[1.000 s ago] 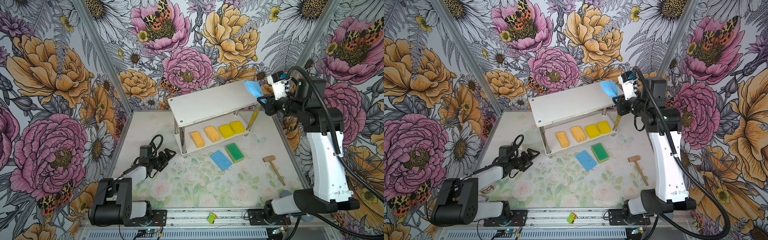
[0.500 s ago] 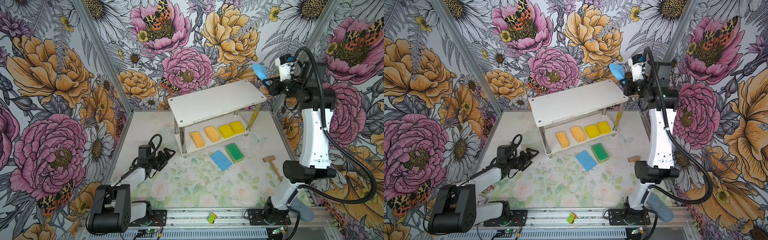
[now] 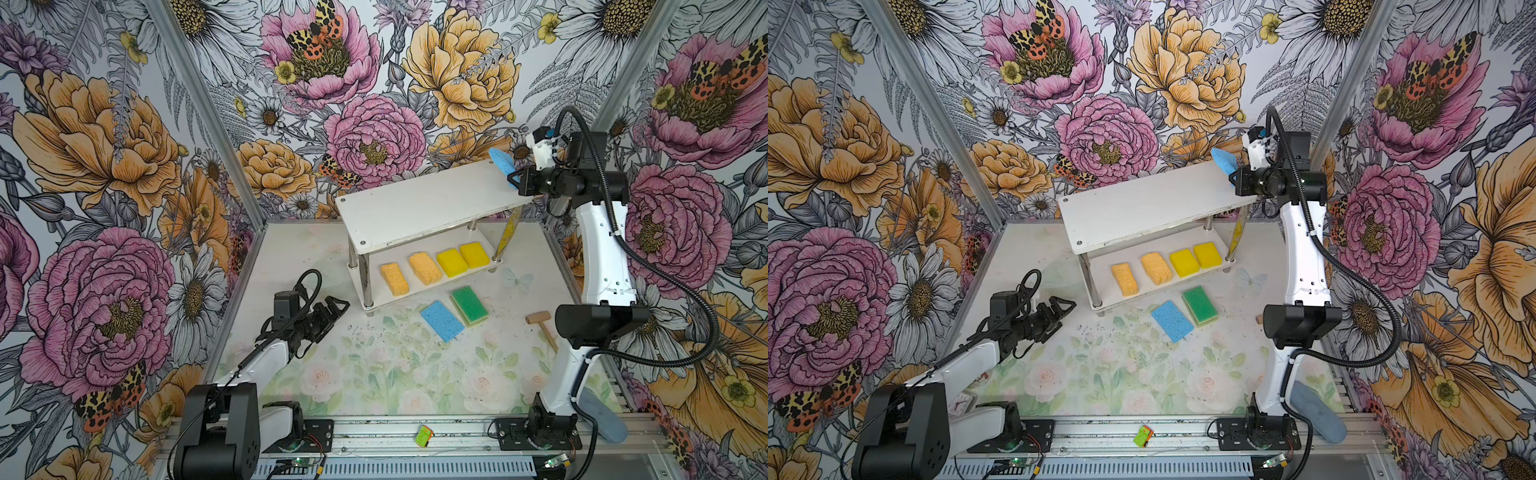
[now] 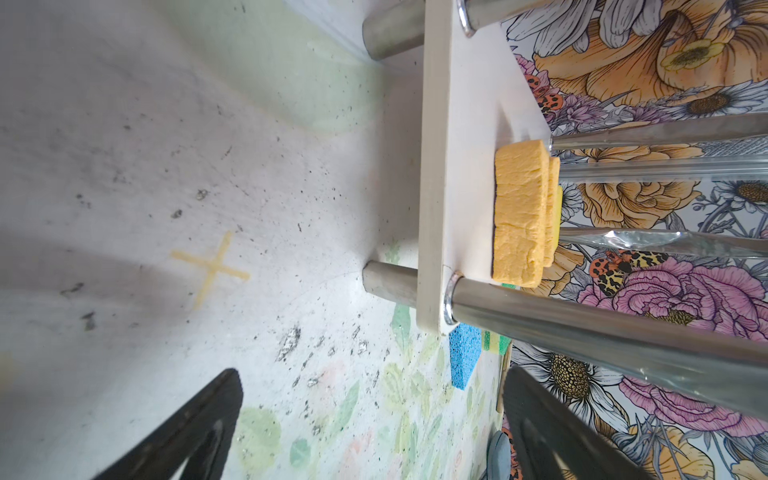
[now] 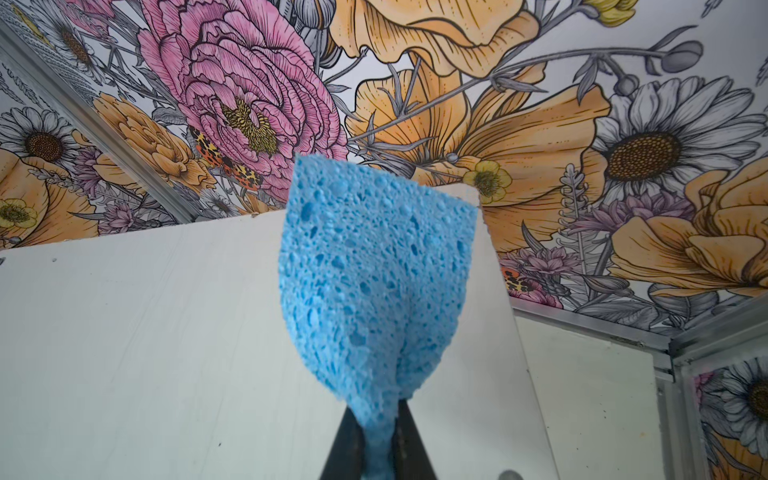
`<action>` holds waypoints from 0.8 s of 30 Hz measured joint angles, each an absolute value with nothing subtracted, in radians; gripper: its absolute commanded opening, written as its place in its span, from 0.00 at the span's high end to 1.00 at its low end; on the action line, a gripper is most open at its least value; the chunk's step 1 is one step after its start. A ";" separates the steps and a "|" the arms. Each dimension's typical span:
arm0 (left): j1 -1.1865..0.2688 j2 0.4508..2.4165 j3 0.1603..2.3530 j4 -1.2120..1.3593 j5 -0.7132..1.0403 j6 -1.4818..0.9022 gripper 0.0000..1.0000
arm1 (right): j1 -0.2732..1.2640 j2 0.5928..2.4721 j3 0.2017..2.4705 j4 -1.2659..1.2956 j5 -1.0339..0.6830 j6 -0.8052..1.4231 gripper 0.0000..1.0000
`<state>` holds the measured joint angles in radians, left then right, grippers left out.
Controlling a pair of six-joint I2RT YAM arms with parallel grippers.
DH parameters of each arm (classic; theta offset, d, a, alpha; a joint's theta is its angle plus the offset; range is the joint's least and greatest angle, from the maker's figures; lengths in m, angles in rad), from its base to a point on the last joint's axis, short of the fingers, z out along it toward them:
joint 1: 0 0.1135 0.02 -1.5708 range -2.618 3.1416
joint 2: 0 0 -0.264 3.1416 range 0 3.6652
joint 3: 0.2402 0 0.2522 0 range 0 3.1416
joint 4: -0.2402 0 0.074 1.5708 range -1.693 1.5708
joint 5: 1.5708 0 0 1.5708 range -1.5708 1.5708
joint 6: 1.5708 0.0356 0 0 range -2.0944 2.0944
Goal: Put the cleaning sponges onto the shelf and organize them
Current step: 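Lower the blue sponge onto the shelf's top board and open the right gripper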
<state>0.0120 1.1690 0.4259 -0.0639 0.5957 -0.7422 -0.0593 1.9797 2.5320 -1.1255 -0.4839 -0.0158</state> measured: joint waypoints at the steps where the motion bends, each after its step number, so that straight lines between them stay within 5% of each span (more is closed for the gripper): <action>1: 0.012 1.156 0.419 -0.064 0.596 -0.742 0.01 | -0.057 1.980 2.526 -1.125 -0.480 -0.016 0.87; 13: 0.025 1.121 0.398 -0.077 0.596 -0.741 0.01 | 0.001 1.980 2.436 -1.125 -0.394 -0.023 0.78; 24: 0.036 1.121 0.383 -0.078 0.596 -0.733 0.01 | 0.008 1.980 2.436 -1.125 -0.374 -0.034 0.54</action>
